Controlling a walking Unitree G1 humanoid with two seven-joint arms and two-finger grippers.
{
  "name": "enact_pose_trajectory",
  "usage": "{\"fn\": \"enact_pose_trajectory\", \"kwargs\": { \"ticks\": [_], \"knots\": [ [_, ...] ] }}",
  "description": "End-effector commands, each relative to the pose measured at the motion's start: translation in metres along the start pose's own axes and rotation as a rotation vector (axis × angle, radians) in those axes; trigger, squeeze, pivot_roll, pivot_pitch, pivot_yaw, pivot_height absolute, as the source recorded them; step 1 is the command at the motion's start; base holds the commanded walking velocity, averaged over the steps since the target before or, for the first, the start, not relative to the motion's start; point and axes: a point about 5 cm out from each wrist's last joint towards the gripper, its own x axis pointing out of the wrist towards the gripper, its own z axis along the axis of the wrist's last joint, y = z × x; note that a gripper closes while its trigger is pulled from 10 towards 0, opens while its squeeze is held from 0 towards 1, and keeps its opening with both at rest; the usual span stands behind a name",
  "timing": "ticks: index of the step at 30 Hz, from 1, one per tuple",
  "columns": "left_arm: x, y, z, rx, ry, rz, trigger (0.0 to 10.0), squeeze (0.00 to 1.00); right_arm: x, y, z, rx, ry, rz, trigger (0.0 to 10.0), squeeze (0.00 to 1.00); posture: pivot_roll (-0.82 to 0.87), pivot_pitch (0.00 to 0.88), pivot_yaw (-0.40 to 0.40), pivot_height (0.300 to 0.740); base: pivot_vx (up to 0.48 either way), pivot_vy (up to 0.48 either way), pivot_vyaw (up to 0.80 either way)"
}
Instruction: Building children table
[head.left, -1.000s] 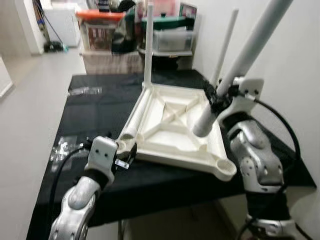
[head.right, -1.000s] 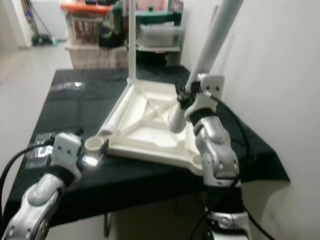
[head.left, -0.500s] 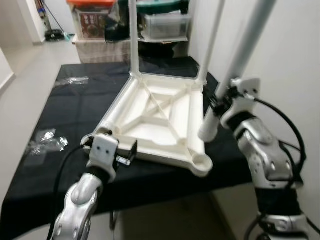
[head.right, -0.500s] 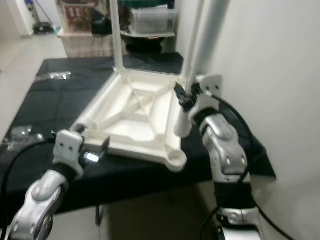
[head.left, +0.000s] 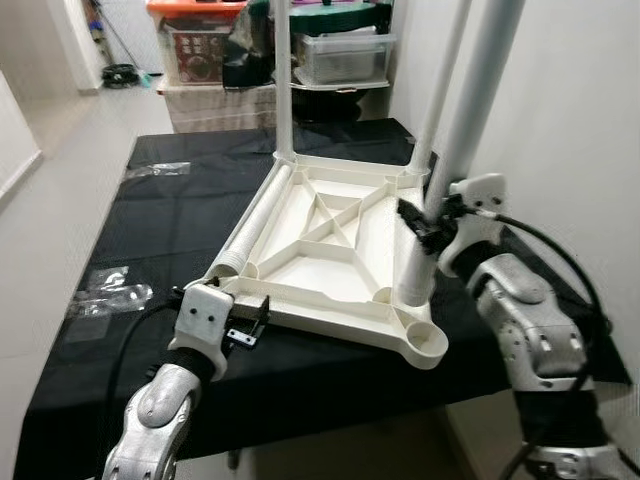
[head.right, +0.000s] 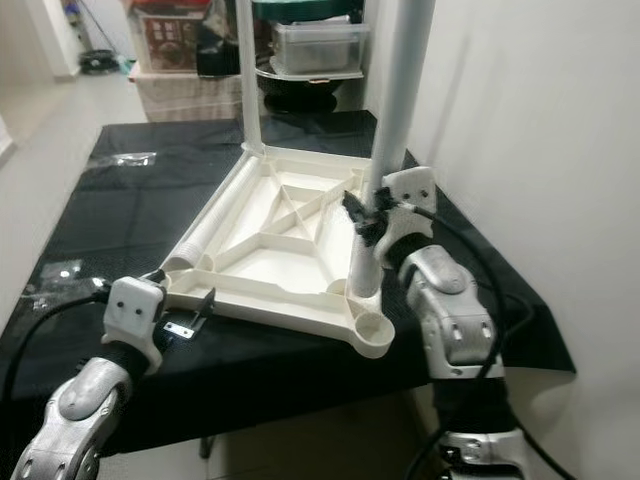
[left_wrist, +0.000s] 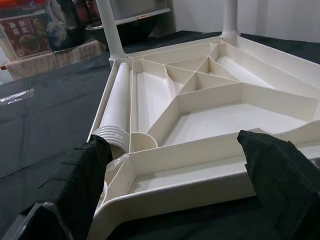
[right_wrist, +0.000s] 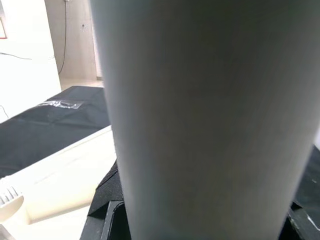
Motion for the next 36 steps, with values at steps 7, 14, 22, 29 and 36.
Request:
{"fn": "enact_pose_trajectory", "kwargs": {
  "ticks": [7, 14, 22, 29, 36],
  "knots": [
    [0.0001, -0.0021, -0.0017, -0.029, 0.001, -0.009, 10.0, 0.0, -0.0007, 0.0054, -0.0002, 0.025, -0.007, -0.017, 10.0, 0.0, 0.02, 0.0, -0.065, 0.74, 0.0, -0.181, 0.0],
    [-0.0006, -0.0026, -0.0025, -0.036, 0.002, -0.014, 10.0, 0.0, 0.0014, 0.0065, 0.0017, 0.024, -0.016, -0.02, 10.0, 0.0, 0.02, 0.0, -0.07, 0.74, 0.0, 0.0, 0.0],
    [-0.0023, -0.0054, -0.0058, -0.029, 0.016, -0.026, 10.0, 0.0, 0.0018, 0.0072, 0.0026, 0.02, -0.017, -0.019, 10.0, 0.0, 0.02, 0.0, -0.073, 0.74, 0.0, 0.0, 0.0],
    [-0.0016, -0.0075, -0.0032, -0.062, 0.009, -0.043, 10.0, 0.0, 0.0014, 0.0086, 0.0021, 0.027, -0.016, -0.02, 10.0, 0.0, 0.02, 0.0, -0.07, 0.74, 0.0, 0.304, 0.0],
    [-0.0018, -0.0069, -0.0013, -0.059, 0.004, -0.042, 10.0, 0.0, 0.0006, 0.011, -0.0002, 0.031, -0.008, -0.009, 10.0, 0.0, 0.02, 0.0, -0.07, 0.74, 0.0, 0.0, 0.0]
  ]
}}
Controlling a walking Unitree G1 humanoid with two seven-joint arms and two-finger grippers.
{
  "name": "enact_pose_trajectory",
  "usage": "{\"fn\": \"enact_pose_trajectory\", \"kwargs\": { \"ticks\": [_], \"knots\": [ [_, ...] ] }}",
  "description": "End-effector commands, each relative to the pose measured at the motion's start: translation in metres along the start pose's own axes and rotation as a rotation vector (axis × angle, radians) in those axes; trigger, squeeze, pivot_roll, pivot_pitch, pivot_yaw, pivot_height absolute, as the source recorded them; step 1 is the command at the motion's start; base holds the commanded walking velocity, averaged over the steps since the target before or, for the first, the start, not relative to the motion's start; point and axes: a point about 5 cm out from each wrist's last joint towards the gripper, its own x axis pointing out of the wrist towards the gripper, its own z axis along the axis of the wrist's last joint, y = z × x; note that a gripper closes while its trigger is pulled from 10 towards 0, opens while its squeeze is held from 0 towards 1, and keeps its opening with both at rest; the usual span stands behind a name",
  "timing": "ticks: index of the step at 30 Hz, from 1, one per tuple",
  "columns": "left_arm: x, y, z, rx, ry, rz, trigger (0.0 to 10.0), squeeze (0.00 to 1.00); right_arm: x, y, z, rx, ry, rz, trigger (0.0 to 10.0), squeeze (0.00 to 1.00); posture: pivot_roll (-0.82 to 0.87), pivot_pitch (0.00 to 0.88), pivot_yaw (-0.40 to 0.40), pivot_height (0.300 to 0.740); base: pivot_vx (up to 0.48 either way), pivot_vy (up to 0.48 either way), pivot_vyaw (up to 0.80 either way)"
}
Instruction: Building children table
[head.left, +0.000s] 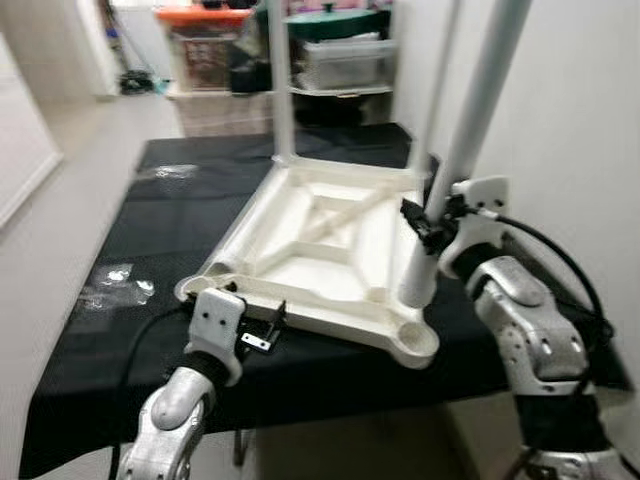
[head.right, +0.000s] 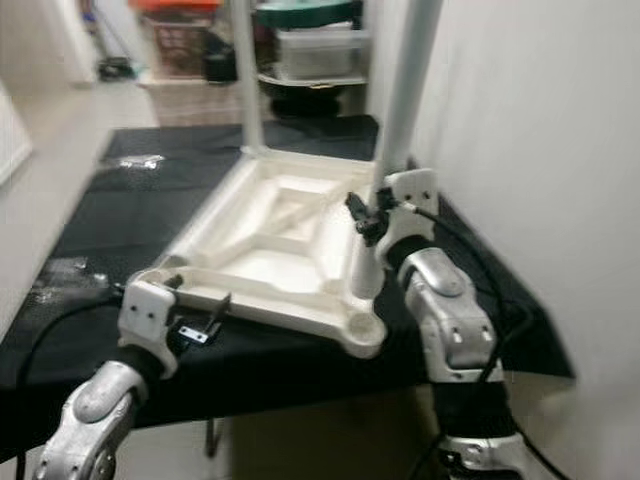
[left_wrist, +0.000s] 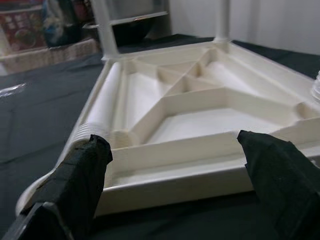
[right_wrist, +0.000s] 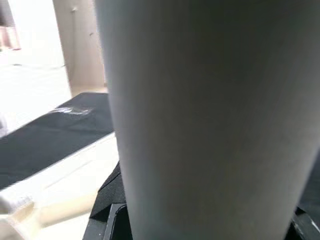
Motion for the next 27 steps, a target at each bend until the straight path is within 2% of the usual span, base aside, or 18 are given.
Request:
{"fn": "enact_pose_trajectory", "kwargs": {
  "ticks": [1, 9, 17, 23, 25, 27],
  "knots": [
    [0.0, -0.002, -0.001, -0.003, 0.011, -0.013, 10.0, 0.0, -0.002, -0.001, 0.003, -0.012, -0.007, -0.002, 10.0, 0.0, 0.02, 0.0, -0.07, 0.74, 0.0, 0.0, 0.0],
    [-0.002, -0.006, -0.005, -0.003, 0.04, -0.045, 10.0, 0.0, -0.006, -0.003, 0.0, -0.007, 0.015, 0.024, 10.0, 0.0, 0.02, 0.0, -0.063, 0.74, 0.0, 0.0, 0.0],
    [-0.007, -0.006, -0.015, 0.003, 0.072, -0.059, 10.0, 0.0, -0.019, -0.003, 0.002, -0.058, 0.051, 0.232, 10.0, 0.0, 0.02, 0.0, -0.06, 0.74, 0.0, 0.0, 0.0],
    [-0.007, -0.006, -0.016, 0.006, 0.077, -0.058, 10.0, 0.0, -0.023, -0.008, 0.002, -0.071, 0.064, 0.284, 10.0, 0.0, 0.02, 0.0, -0.064, 0.74, 0.0, 0.0, 0.0],
    [-0.007, -0.005, -0.015, 0.007, 0.076, -0.055, 10.0, 0.0, -0.032, -0.015, -0.01, -0.046, 0.123, 0.339, 10.0, 0.0, 0.03, 0.0, -0.067, 0.74, 0.0, 0.0, 0.0],
    [-0.007, -0.005, -0.015, 0.007, 0.076, -0.055, 10.0, 0.0, -0.032, -0.015, -0.01, -0.046, 0.123, 0.339, 10.0, 0.0, 0.03, 0.0, -0.067, 0.74, 0.0, 0.0, 0.0]
  ]
}}
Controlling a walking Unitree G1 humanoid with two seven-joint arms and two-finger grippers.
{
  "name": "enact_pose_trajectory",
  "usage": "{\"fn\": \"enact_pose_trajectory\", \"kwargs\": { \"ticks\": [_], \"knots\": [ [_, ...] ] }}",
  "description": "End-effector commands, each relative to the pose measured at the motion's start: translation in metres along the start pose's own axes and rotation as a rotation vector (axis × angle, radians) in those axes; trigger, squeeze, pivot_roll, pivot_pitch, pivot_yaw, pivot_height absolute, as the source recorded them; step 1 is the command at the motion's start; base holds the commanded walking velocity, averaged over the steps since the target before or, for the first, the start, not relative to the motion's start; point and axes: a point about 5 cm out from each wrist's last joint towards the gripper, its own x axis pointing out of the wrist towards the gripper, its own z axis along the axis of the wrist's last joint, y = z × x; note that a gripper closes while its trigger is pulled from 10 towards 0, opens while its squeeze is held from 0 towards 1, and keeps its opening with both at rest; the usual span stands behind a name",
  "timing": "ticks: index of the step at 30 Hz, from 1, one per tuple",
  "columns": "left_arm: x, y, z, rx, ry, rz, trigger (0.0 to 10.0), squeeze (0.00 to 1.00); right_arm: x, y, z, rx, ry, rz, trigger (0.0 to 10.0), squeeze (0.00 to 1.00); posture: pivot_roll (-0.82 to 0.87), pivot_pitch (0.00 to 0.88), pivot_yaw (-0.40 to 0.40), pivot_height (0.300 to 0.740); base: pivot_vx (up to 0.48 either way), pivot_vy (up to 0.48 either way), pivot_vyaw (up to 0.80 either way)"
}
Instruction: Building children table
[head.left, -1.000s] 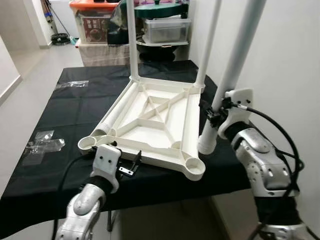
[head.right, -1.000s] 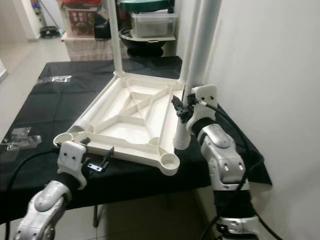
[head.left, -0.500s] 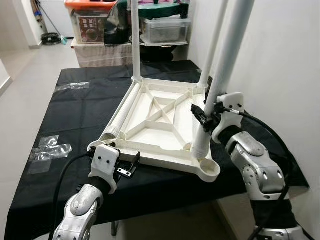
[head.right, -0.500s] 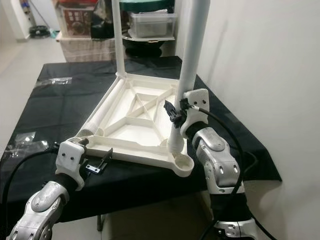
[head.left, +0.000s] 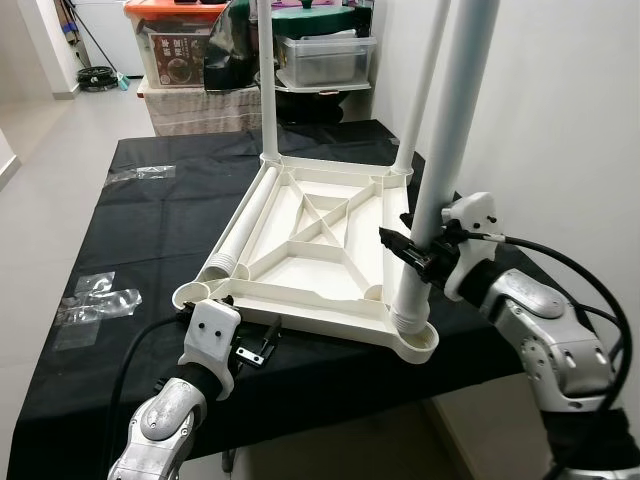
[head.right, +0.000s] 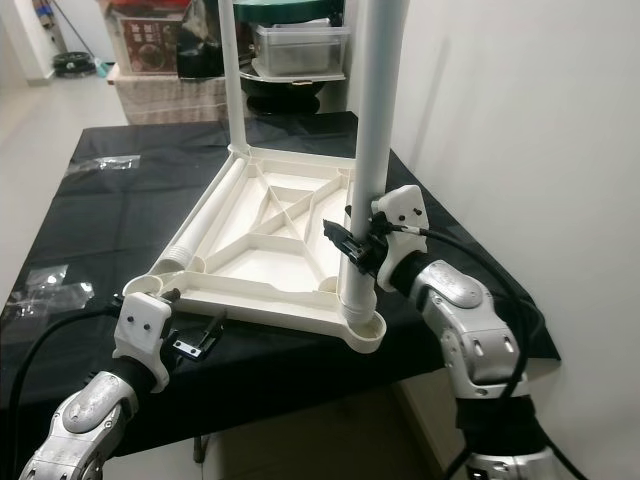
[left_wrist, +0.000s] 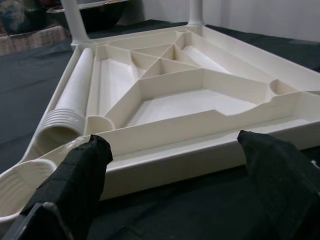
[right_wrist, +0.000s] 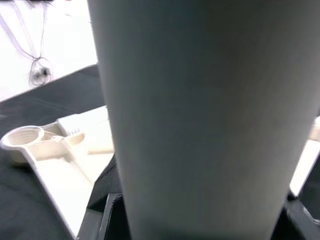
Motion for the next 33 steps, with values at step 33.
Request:
{"fn": "enact_pose_trajectory", "kwargs": {
  "ticks": [33],
  "knots": [
    [0.003, 0.0, -0.004, 0.018, 0.015, -0.014, 10.0, 0.0, -0.012, -0.008, -0.072, 0.199, 0.206, -0.05, 10.0, 0.0, 0.03, 0.0, -0.059, 0.74, 0.0, 0.0, 0.0]
  ]
}}
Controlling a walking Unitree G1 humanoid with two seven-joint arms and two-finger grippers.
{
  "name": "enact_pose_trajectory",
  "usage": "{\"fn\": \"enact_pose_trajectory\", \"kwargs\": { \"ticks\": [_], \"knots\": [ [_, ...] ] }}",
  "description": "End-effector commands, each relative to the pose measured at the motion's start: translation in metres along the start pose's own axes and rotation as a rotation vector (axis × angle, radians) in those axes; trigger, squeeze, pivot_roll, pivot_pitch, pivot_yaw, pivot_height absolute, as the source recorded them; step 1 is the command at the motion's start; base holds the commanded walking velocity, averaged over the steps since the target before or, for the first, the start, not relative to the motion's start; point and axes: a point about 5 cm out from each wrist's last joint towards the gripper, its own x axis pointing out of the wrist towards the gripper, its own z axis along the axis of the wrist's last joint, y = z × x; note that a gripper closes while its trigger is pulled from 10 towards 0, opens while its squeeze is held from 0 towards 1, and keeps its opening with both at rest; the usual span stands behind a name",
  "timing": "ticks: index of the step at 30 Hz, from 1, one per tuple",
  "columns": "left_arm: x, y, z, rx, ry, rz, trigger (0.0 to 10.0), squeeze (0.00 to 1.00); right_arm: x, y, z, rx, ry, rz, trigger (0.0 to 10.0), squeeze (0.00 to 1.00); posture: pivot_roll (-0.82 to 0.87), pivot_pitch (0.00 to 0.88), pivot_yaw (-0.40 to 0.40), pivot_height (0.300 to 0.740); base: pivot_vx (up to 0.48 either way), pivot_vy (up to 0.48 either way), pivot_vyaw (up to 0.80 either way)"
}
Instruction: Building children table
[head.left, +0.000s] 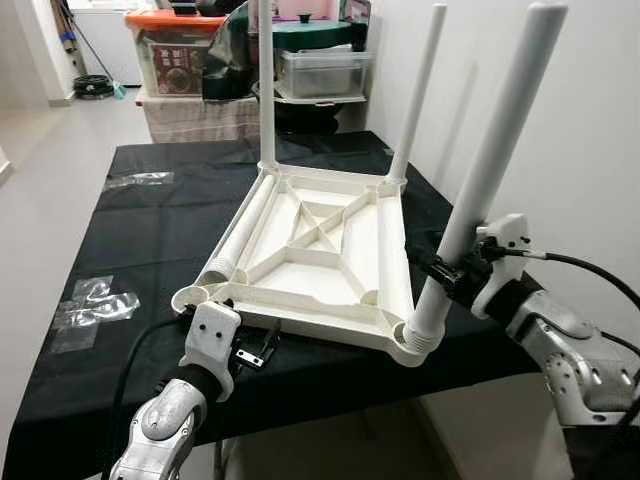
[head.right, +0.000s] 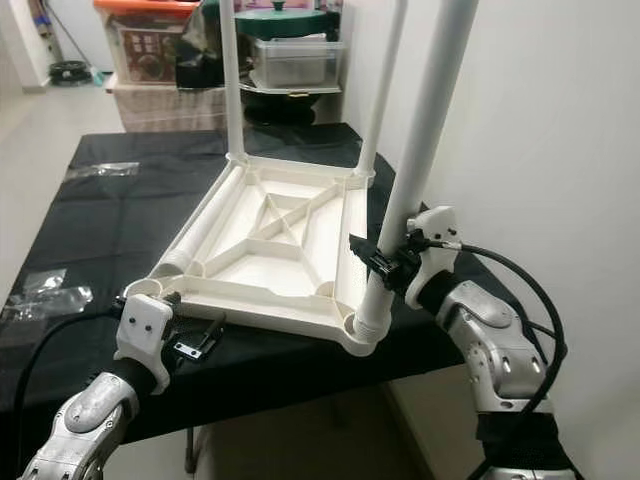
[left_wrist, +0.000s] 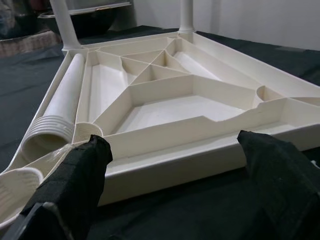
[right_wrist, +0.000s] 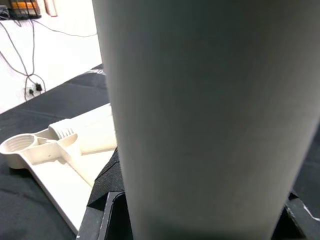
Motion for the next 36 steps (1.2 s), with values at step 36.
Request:
{"fn": "enact_pose_trajectory", "kwargs": {
  "ticks": [36],
  "knots": [
    [0.002, 0.0, -0.001, 0.035, 0.001, 0.0, 10.0, 0.0, 0.009, 0.008, -0.077, 0.079, 0.282, -0.233, 10.0, 0.0, 0.02, 0.0, -0.065, 0.74, 0.0, 0.0, 0.0]
  ]
}}
